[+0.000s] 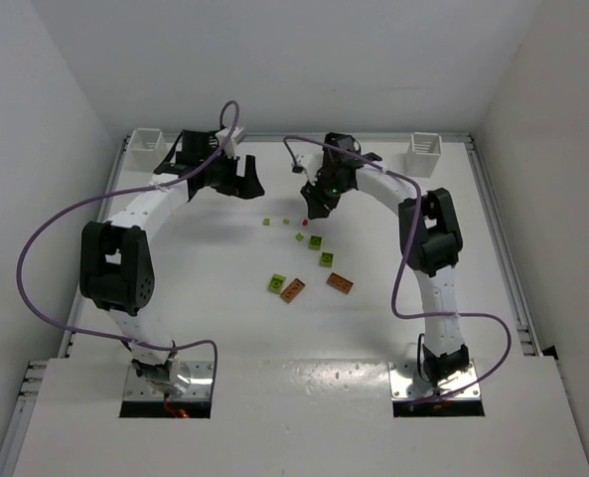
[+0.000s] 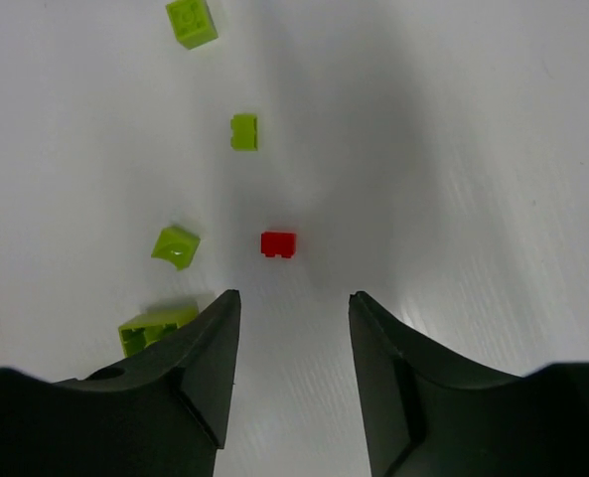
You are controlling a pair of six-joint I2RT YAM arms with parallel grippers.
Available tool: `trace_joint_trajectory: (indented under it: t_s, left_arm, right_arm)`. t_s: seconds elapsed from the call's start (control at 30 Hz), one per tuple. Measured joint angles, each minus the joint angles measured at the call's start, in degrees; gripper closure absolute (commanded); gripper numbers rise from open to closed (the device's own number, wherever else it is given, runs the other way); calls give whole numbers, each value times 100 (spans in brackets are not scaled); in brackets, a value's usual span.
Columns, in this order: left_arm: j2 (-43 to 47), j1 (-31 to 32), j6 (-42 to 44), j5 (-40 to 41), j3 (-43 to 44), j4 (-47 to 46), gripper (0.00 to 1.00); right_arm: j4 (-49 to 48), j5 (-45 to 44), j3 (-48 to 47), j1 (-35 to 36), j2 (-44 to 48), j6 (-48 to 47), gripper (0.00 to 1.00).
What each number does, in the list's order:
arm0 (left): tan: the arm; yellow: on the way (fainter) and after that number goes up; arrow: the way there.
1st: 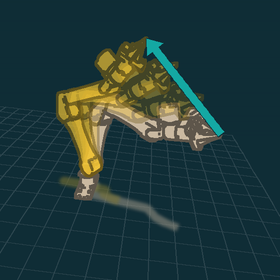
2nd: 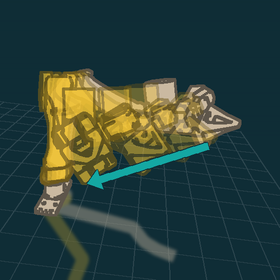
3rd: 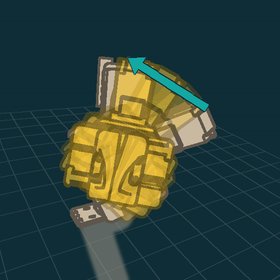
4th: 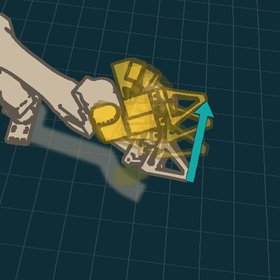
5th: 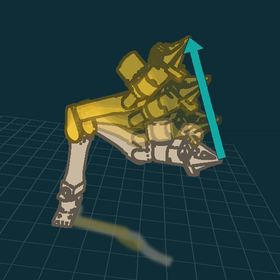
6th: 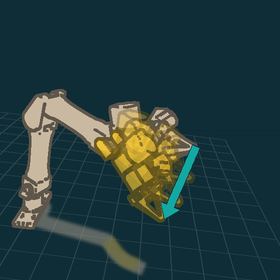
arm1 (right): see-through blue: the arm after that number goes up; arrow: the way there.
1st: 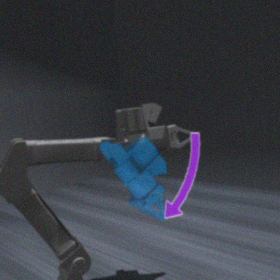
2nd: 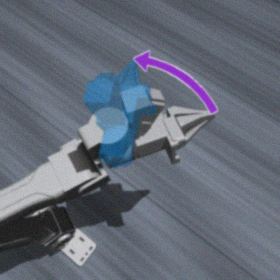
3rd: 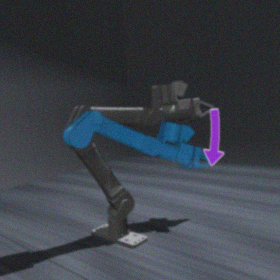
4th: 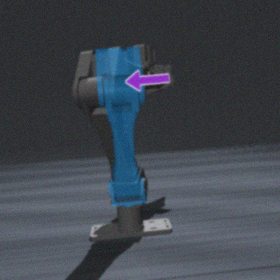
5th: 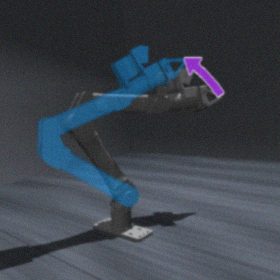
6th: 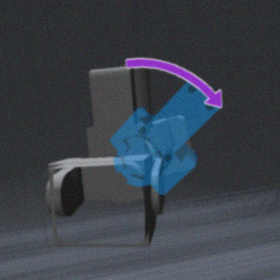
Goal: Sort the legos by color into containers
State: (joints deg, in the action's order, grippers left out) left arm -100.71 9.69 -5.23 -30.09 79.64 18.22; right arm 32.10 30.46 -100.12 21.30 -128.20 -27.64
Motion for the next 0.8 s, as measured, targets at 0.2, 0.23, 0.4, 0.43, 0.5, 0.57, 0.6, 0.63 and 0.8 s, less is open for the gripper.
trace_joint_trajectory:
  t_s: [0.2, 0.23, 0.4, 0.43, 0.5, 0.57, 0.6, 0.63, 0.8]
  left_arm:
    - [66, -33, 2, 66, -111, 22, 2]
    - [79, -42, 2, 83, -118, 33, 2]
    - [92, -109, 2, 125, -125, 33, 2]
    - [96, -122, 0, 129, -133, 35, 2]
    - [111, -146, 0, 140, -144, 35, 2]
    - [133, -160, 0, 149, -153, 35, 2]
    - [144, -162, 0, 149, -155, 35, 2]
    - [153, -164, 0, 149, -155, 35, 2]
    - [162, -195, 0, 144, -160, 35, 2]
  right_arm:
    - [306, -201, -221, 216, -319, -404, 48]
    - [321, -221, -223, 236, -350, -439, 48]
    - [439, -343, -369, 256, -555, -603, 48]
    - [439, -354, -393, 258, -588, -619, 48]
    - [442, -382, -407, 258, -636, -645, 48]
    - [444, -404, -463, 258, -662, -667, 48]
    - [439, -417, -514, 258, -688, -671, 48]
    - [448, -431, -568, 258, -717, -669, 48]
    - [452, -459, -737, 271, -833, -671, 48]
